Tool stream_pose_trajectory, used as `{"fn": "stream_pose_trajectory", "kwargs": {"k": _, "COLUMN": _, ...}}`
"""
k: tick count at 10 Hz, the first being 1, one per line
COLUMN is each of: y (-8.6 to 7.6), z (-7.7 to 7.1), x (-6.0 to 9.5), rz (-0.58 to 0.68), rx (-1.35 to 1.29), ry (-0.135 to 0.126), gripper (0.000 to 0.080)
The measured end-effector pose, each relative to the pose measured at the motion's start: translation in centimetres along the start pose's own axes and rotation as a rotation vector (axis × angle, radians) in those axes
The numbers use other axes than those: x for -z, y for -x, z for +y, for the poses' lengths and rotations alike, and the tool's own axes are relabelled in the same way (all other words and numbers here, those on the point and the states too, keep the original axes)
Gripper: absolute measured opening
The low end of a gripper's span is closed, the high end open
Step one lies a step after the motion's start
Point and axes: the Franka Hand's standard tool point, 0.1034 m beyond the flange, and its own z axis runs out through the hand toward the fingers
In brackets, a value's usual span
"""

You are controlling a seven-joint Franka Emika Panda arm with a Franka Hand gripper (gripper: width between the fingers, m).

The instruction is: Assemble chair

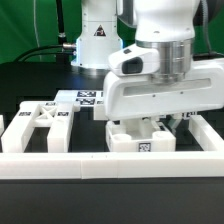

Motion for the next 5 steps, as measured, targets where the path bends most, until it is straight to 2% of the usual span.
{"fn": "stream_pose_trajectory", "kwargs": {"k": 3, "y": -1.2, "z": -2.2, "x": 0.0, "rz": 0.009, "rx": 0.019, "ry": -0.003, "gripper": 0.0031}}
{"fn": "stream_pose_trajectory", "kwargs": {"k": 5, "y": -1.7, "z": -3.1, "x": -0.1, "rz": 0.012, "rx": 0.030, "ry": -0.004, "gripper": 0.0031}}
